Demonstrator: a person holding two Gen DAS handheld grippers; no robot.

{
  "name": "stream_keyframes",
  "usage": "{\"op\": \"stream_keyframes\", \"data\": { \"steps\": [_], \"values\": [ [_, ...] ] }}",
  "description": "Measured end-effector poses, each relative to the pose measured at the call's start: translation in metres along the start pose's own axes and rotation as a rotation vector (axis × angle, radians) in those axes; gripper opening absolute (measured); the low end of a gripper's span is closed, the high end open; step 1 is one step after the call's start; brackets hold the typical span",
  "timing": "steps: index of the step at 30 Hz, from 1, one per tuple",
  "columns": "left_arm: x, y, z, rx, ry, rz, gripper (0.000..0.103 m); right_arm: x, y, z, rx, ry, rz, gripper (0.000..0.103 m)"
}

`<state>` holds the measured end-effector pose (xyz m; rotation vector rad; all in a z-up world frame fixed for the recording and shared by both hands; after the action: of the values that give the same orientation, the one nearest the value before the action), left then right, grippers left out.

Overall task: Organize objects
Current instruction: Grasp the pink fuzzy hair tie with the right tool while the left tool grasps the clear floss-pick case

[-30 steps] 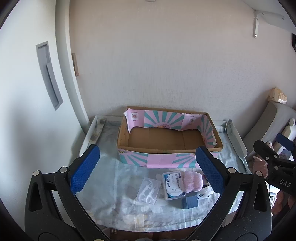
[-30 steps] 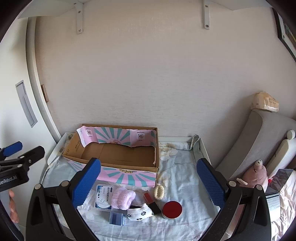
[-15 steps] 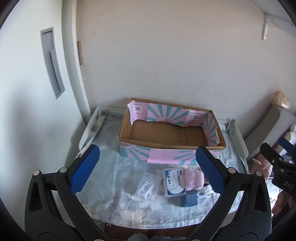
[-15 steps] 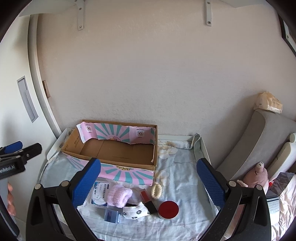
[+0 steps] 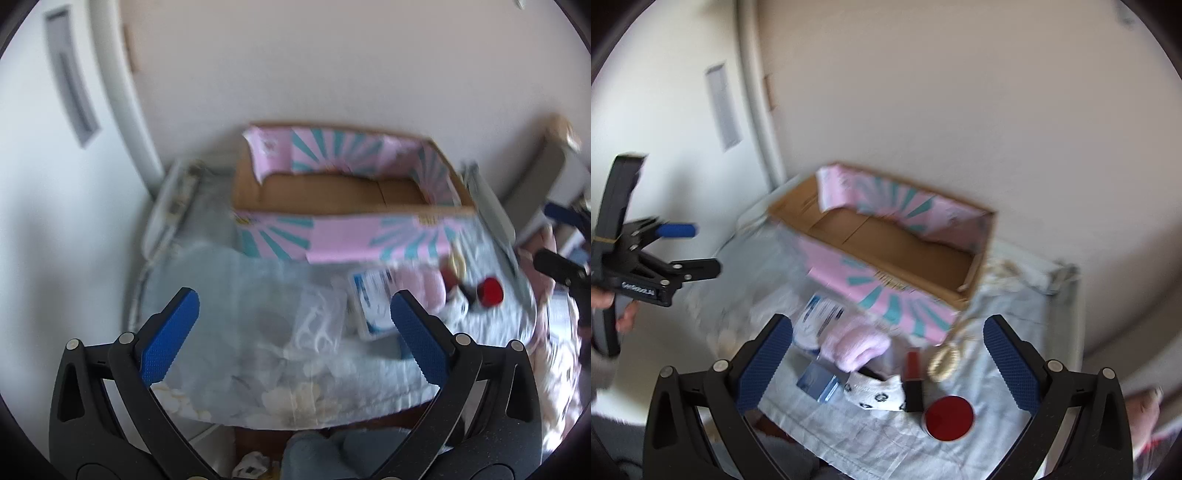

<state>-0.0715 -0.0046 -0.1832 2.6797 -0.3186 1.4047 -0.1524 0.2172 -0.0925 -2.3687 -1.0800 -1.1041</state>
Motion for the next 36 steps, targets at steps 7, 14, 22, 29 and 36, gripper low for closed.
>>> {"op": "stream_keyframes", "data": {
  "steps": [7,14,22,29,36],
  "values": [
    [-0.07,-0.015,0.042,-0.068,0.139,0.041,0.096,-0.069,0.02,0.036,0.192,0.108,-0.163,0.103],
    [-0.111,-0.017,0.058,-0.081,0.186,0.044,0.087,-0.117,0.029,0.057,0.23,0.218,-0.324,0.095],
    [-0.132,-0.02,0.062,-0.116,0.216,0.061,0.085,-0.14,0.035,0.07,0.281,0.271,-0.376,0.089],
    [-0.137,-0.025,0.066,-0.137,0.223,0.063,0.069,-0.149,0.036,0.079,0.254,0.3,-0.411,0.072],
    [-0.135,-0.031,0.068,-0.162,0.211,0.09,0.051,-0.149,0.032,0.078,0.231,0.293,-0.406,0.056]
  ]
}}
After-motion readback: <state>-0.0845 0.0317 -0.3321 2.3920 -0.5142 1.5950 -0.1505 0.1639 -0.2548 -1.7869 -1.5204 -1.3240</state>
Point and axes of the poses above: each gripper's, at about its wrist camera, not at the fingertips, and x roughly against the way its jaws point, y to its left, z to its underside, the point moved 10 cm from there along -x, roughly the way its jaws point, and after that the axes turned 2 degrees about -x, right-handed, at the moved point
